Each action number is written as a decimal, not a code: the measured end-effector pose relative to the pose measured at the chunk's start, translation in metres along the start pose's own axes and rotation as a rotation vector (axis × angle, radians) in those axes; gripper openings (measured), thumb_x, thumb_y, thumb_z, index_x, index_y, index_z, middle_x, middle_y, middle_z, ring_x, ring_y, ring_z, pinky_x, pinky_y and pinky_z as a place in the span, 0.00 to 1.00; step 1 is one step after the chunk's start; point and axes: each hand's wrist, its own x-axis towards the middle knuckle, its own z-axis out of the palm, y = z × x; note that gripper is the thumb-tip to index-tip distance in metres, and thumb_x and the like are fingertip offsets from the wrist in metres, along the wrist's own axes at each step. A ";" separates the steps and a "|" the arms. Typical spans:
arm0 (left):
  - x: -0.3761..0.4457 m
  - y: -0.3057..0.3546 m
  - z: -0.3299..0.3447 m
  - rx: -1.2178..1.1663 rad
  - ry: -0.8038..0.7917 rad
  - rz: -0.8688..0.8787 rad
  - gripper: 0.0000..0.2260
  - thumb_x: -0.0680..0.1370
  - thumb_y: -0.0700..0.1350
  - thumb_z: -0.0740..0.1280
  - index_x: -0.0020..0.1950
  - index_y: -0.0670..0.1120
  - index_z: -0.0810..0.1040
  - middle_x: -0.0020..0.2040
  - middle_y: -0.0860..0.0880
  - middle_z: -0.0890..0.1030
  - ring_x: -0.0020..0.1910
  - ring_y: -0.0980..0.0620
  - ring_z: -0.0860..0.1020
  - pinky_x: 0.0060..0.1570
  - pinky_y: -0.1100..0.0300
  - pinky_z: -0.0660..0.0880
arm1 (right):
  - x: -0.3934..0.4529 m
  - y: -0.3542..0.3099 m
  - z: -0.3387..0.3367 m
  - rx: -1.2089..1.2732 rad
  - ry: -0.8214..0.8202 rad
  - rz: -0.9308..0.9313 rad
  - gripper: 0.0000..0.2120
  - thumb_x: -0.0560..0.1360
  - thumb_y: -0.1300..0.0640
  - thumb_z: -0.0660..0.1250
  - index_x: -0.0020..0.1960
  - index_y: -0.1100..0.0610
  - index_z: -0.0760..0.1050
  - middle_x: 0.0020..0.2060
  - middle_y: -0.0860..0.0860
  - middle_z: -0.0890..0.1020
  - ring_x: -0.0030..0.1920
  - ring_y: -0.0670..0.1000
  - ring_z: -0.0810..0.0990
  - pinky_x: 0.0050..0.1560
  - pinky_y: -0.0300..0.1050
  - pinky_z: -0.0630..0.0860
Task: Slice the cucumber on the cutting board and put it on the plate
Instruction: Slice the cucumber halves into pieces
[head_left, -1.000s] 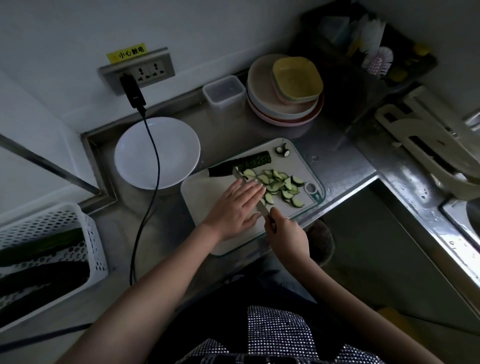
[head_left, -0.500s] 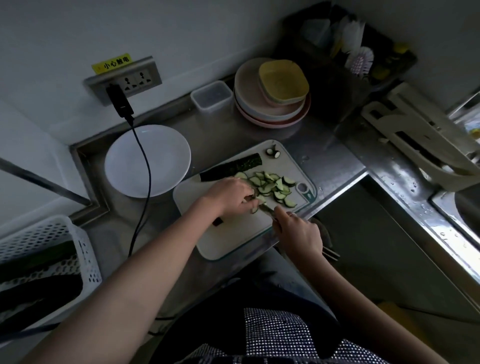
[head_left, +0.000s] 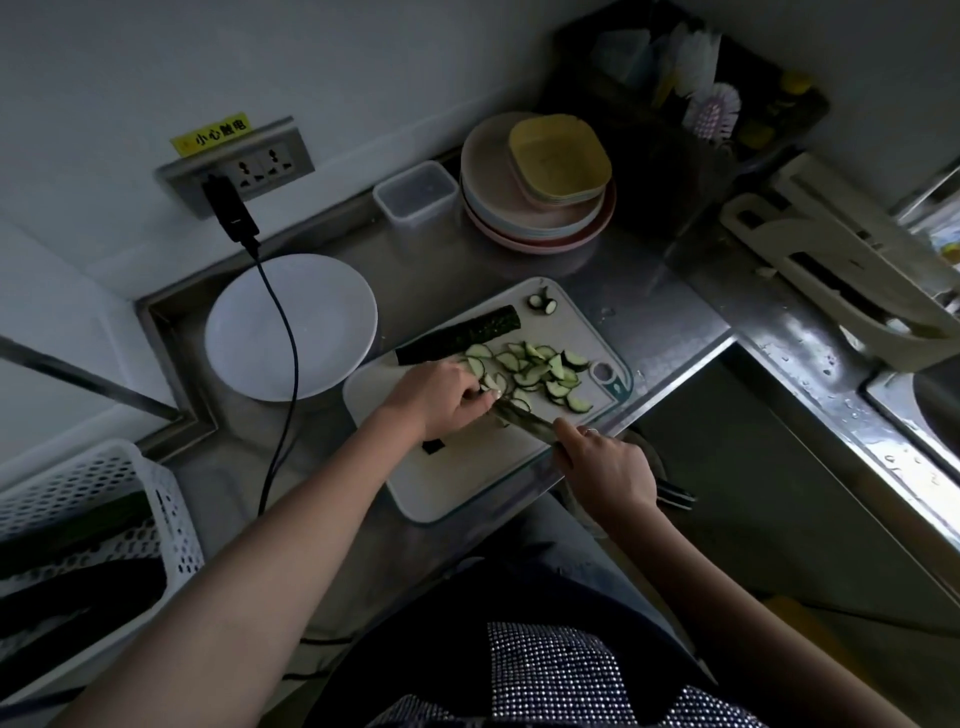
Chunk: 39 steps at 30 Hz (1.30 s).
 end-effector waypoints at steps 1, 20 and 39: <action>0.001 -0.001 -0.001 -0.050 -0.026 -0.014 0.35 0.71 0.68 0.46 0.56 0.45 0.81 0.55 0.46 0.81 0.53 0.48 0.77 0.50 0.55 0.74 | 0.000 -0.001 0.000 0.002 -0.001 -0.010 0.11 0.82 0.51 0.53 0.60 0.53 0.66 0.48 0.51 0.80 0.40 0.56 0.81 0.30 0.45 0.65; -0.016 -0.002 0.024 -0.144 0.450 -0.020 0.22 0.79 0.50 0.52 0.64 0.39 0.75 0.62 0.42 0.77 0.63 0.44 0.73 0.64 0.47 0.68 | -0.004 -0.004 0.008 0.206 0.094 0.107 0.06 0.80 0.50 0.57 0.48 0.53 0.67 0.36 0.50 0.79 0.32 0.55 0.77 0.28 0.47 0.70; -0.038 -0.010 0.049 0.108 0.149 0.218 0.23 0.78 0.52 0.55 0.62 0.38 0.77 0.67 0.40 0.73 0.68 0.44 0.69 0.69 0.50 0.57 | 0.007 -0.012 0.005 1.035 0.026 0.409 0.07 0.78 0.57 0.63 0.45 0.59 0.75 0.33 0.54 0.77 0.27 0.50 0.74 0.24 0.40 0.70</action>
